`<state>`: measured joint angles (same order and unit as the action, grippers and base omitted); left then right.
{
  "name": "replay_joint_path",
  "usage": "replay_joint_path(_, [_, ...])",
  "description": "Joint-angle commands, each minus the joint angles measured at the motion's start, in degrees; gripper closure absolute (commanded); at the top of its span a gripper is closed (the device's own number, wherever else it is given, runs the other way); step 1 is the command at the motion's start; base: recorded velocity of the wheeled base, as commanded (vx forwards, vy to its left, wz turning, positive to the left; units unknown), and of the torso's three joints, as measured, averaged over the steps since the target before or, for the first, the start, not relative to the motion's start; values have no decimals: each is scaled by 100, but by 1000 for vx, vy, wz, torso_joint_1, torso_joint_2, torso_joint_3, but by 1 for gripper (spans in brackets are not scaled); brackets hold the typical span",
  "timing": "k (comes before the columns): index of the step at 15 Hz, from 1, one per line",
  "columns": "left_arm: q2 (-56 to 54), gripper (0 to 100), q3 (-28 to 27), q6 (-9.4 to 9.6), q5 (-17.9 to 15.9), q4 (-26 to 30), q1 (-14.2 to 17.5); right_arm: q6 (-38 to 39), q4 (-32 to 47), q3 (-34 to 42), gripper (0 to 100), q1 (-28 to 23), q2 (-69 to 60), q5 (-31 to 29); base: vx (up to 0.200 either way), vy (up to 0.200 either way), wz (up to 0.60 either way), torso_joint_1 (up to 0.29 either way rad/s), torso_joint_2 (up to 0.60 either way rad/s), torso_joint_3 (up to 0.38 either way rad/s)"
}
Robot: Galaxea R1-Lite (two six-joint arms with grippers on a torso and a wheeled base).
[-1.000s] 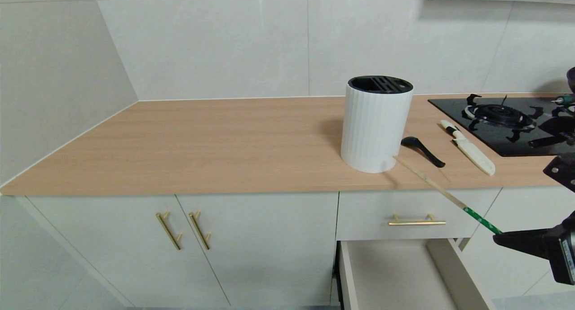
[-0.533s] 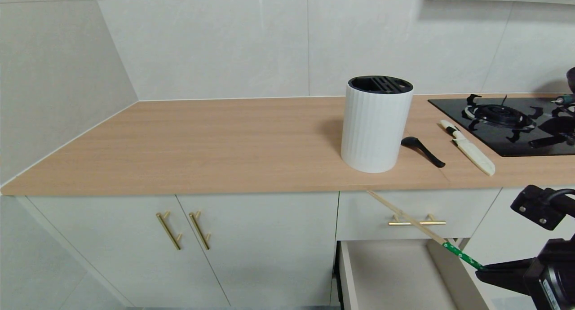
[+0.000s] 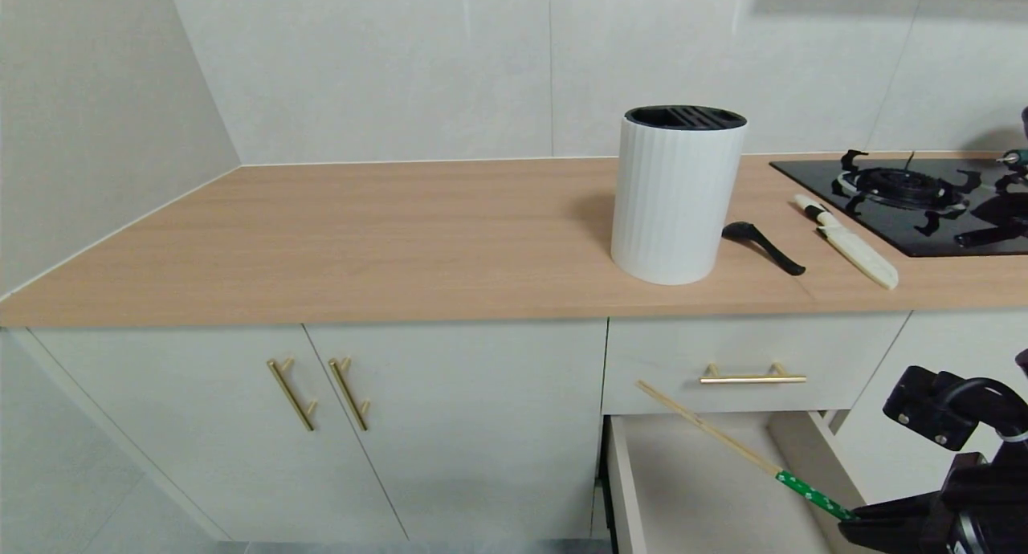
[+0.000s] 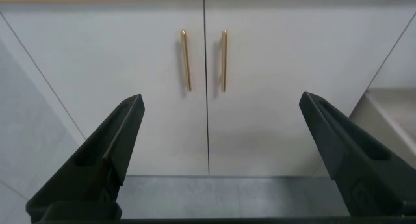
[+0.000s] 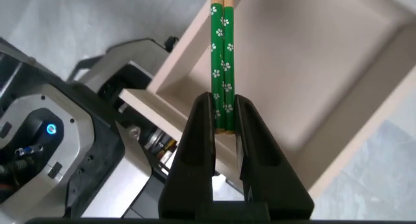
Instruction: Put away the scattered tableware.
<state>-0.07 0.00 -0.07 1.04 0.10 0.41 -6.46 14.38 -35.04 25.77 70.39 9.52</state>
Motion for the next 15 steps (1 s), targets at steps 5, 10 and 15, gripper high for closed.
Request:
replay_joint_path(5, [7, 0, 0, -1, 2, -1, 2, -4, 3, 67, 100, 95, 318, -47, 0, 0, 0, -166, 466, 292])
replay_joint_path(10, [7, 0, 0, -1, 2, -1, 2, -4, -6, 67, 100, 86, 529, -91, 0, 0, 0, -139, 455, 312])
replay_joint_path(15, [7, 0, 0, -1, 2, -1, 2, 4, -23, 58, 100, 86, 520, -82, 0, 0, 0, -75, 317, 243])
